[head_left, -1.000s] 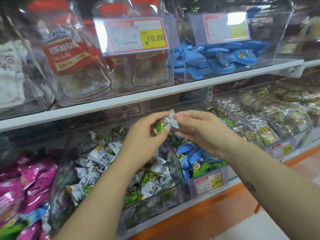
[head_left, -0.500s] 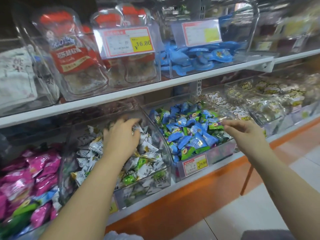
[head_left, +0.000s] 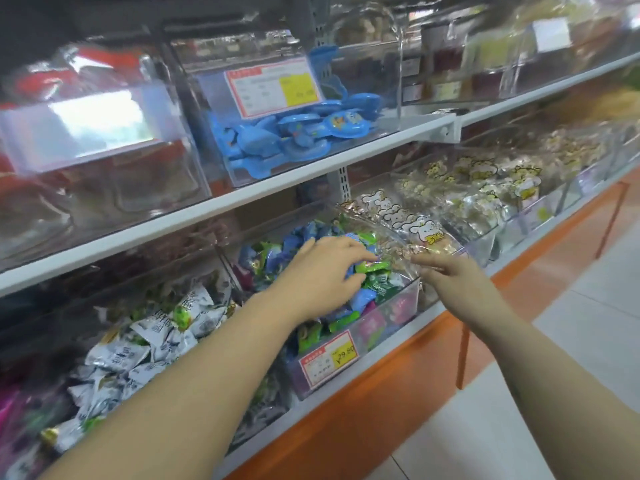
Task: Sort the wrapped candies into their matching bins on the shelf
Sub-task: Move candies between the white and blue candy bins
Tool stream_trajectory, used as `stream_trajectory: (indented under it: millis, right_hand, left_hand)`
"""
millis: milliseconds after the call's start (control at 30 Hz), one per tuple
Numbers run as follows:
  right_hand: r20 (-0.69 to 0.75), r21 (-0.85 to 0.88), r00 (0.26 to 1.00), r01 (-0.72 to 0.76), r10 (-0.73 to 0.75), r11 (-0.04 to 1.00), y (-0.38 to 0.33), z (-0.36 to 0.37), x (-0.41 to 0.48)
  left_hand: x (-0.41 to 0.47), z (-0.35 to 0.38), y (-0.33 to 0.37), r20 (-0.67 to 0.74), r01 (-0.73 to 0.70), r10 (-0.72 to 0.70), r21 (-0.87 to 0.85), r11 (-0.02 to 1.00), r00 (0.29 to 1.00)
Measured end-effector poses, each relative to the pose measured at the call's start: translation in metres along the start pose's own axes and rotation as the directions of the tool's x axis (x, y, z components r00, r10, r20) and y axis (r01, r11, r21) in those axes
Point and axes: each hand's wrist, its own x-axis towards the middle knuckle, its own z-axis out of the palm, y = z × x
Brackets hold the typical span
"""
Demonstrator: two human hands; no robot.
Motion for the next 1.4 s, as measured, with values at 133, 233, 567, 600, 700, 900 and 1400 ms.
stream_trajectory:
  millis: [133,233,567,600,700,900,1400]
  right_hand:
    - [0.014,0.059,0.998,-0.06,0.059,0.996,0.004,-0.009,0.009]
    - [0.054,0.096,0.995,-0.085,0.08,0.992,0.002,-0.011,0.013]
    - [0.153,-0.003,0.988,-0.013,0.013,1.0,0.005,-0.014,0.012]
    - [0.156,-0.013,0.988,-0.012,0.014,1.0,0.005,-0.014,0.012]
    - [0.159,-0.032,0.987,-0.002,0.007,0.999,0.005,-0.014,0.013]
    - [0.16,-0.027,0.987,0.025,-0.02,0.999,0.005,-0.013,0.012]
    - [0.116,-0.063,0.993,0.016,-0.008,0.998,0.008,-0.01,0.015]
  left_hand:
    - [0.04,0.012,0.016,0.127,-0.097,0.084,0.097,0.991,0.988]
    - [0.058,0.023,0.02,0.233,-0.118,0.077,0.171,0.978,0.97]
    - [0.05,0.014,-0.019,0.323,-0.059,-0.055,0.333,0.941,0.945]
    - [0.048,0.009,-0.026,0.307,-0.028,-0.077,0.323,0.946,0.949]
    - [0.037,-0.003,-0.046,0.278,0.061,-0.126,0.23,0.971,0.952]
    - [0.012,-0.014,-0.063,0.259,0.144,-0.143,0.013,0.989,0.955]
    - [0.018,-0.009,-0.032,-0.113,0.084,-0.09,-0.059,0.995,0.99]
